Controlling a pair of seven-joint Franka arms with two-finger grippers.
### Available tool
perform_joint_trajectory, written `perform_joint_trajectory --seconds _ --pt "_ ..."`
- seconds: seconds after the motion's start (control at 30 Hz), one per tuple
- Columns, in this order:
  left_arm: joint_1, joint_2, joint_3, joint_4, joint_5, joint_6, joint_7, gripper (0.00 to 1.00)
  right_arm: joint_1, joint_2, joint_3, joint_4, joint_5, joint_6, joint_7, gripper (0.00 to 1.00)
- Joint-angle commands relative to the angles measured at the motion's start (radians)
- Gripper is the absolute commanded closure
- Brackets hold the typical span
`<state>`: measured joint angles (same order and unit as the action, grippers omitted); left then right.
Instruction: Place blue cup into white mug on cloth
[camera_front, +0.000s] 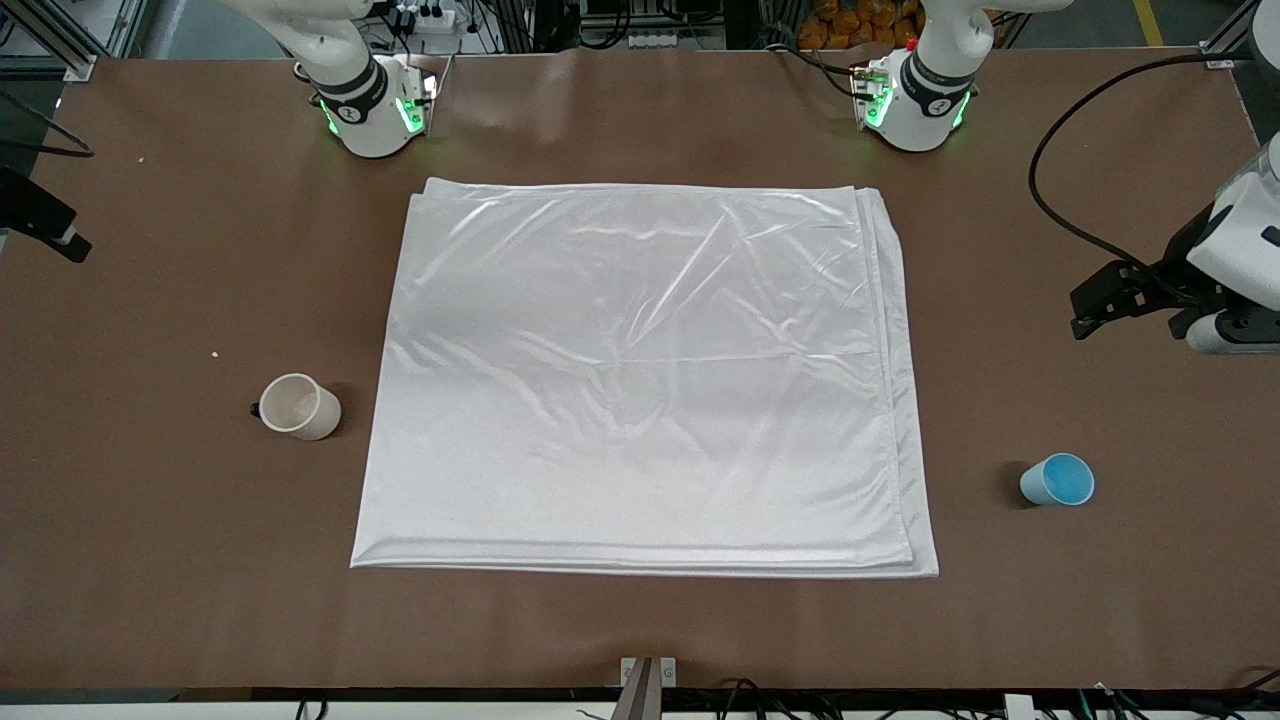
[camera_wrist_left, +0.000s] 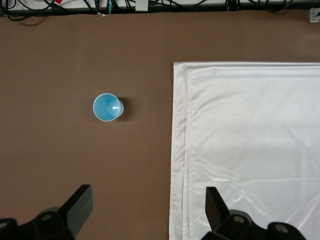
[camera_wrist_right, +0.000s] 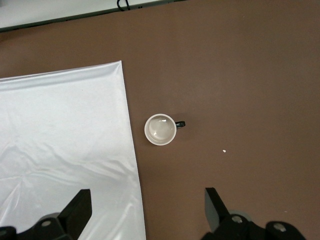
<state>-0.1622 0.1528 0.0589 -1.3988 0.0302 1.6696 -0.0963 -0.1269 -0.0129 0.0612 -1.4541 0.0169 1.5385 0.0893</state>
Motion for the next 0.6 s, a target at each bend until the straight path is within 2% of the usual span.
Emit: perform_joint_trajectory --seconds 0.0,0.3,0.57 --pt "0.000 0.007 0.001 0.011 -0.012 0.022 -0.019 0.00 -0.016 0.025 0.005 -0.002 0.006 0.017 -0.014 0.00" --pt "0.000 0.019 0.004 0.009 -0.006 0.030 -0.016 0.00 -0.016 0.094 -0.004 -0.017 0.003 0.068 -0.014 0.00" --pt "0.003 0.019 0.007 0.009 -0.004 0.030 -0.014 0.00 -0.016 0.106 -0.026 -0.156 -0.008 0.227 -0.016 0.00"
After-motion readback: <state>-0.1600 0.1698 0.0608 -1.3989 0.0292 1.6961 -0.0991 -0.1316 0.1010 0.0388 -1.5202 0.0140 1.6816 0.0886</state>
